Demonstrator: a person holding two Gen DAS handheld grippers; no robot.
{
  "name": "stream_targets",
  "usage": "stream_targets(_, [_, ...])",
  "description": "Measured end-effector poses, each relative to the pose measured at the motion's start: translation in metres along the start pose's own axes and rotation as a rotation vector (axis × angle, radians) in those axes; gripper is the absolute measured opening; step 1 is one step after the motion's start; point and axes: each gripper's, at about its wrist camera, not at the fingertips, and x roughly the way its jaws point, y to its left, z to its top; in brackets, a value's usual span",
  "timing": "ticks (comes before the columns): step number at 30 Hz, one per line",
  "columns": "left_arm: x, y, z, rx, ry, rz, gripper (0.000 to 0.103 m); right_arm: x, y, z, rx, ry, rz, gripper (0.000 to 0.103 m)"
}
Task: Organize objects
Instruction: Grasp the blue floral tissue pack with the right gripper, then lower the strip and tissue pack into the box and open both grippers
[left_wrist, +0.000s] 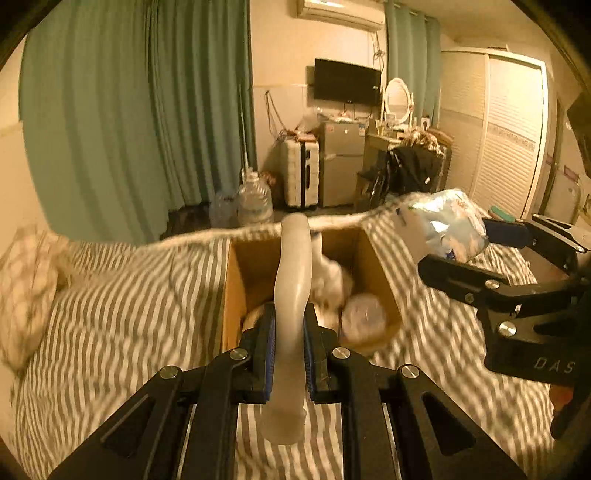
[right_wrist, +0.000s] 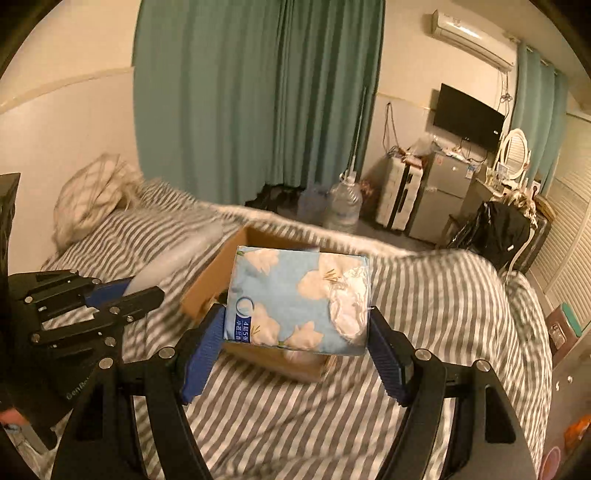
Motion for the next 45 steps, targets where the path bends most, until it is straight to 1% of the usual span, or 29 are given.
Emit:
stream_targets(3, [0.026,0.004,0.025,0.011,-0.012,0.007,0.013,0.019,-0.013,0.026,0.021,-0.004,-0.015,0.074])
stream_targets(5, [0.044,0.007,0.038,0.010,-0.014,0.007,0.013,0.033,-0.022,0.042,0.043,-0.007,-0.008,0.074])
stream_targets(7, [0.063,0.012,0.045,0.008,-0.006,0.009,0.013,0.049,-0.031,0.053,0.060,0.002,0.007,0.074])
stream_targets(9, [0.086,0.020,0.045,-0.004,0.016,0.012,0.013,0.072,-0.036,0.058,0.055,0.024,-0.006,0.073])
stream_targets(11, [0.104,0.024,0.041,-0.016,0.039,0.008,0.013,0.092,-0.039,0.058,0.056,0.043,-0.014,0.073])
stream_targets(13, [0.124,0.026,0.031,-0.016,0.072,0.004,0.013,0.114,-0.043,0.054,0.076,0.067,-0.002,0.073])
stream_targets(16, [0.150,0.025,0.013,-0.013,0.127,-0.003,0.013,0.144,-0.040,0.040,0.082,0.112,0.008,0.073])
stream_targets(19, [0.168,0.022,-0.001,-0.014,0.166,-0.014,0.013,0.169,-0.035,0.025,0.075,0.156,0.026,0.073])
stream_targets(21, [0.172,0.020,-0.005,-0.006,0.171,-0.020,0.013,0.179,-0.035,0.021,0.078,0.168,0.034,0.074])
stream_targets(22, [0.173,0.018,-0.006,0.003,0.170,-0.022,0.018,0.182,-0.036,0.020,0.085,0.168,0.037,0.074])
stream_targets(24, [0.172,0.014,-0.006,0.017,0.165,-0.024,0.023,0.181,-0.036,0.018,0.092,0.170,0.048,0.081])
stream_targets(25, [0.170,0.013,-0.005,0.017,0.163,-0.024,0.027,0.179,-0.039,0.017,0.098,0.161,0.051,0.090])
stream_targets(26, [0.167,0.013,-0.004,0.013,0.162,-0.020,0.032,0.174,-0.040,0.016,0.103,0.147,0.044,0.092])
stream_targets(28, [0.154,0.011,0.000,-0.004,0.143,-0.009,0.065,0.160,-0.046,0.018,0.115,0.118,0.029,0.092])
stream_targets(29, [0.145,0.012,0.003,-0.018,0.124,-0.003,0.069,0.153,-0.048,0.019,0.123,0.111,0.023,0.092])
stream_targets(32, [0.117,0.013,0.013,-0.046,0.087,-0.002,0.073,0.123,-0.057,0.025,0.142,0.073,-0.002,0.093])
stream_targets(36, [0.065,0.016,0.025,-0.051,-0.001,0.042,0.091,0.070,-0.059,0.033,0.146,0.021,-0.038,0.098])
stream_targets(37, [0.049,0.017,0.032,-0.052,-0.029,0.051,0.093,0.052,-0.058,0.035,0.143,0.000,-0.045,0.099])
stream_targets(38, [0.031,0.017,0.035,-0.051,-0.054,0.057,0.094,0.037,-0.057,0.037,0.140,-0.019,-0.052,0.102])
stream_targets(40, [0.003,0.018,0.042,-0.047,-0.092,0.063,0.098,-0.001,-0.052,0.039,0.130,-0.063,-0.067,0.103])
stream_targets(42, [-0.032,0.019,0.048,-0.047,-0.147,0.086,0.103,-0.030,-0.047,0.042,0.124,-0.090,-0.087,0.103])
stream_targets(45, [-0.070,0.019,0.051,-0.053,-0.208,0.100,0.103,-0.066,-0.039,0.041,0.122,-0.138,-0.117,0.103])
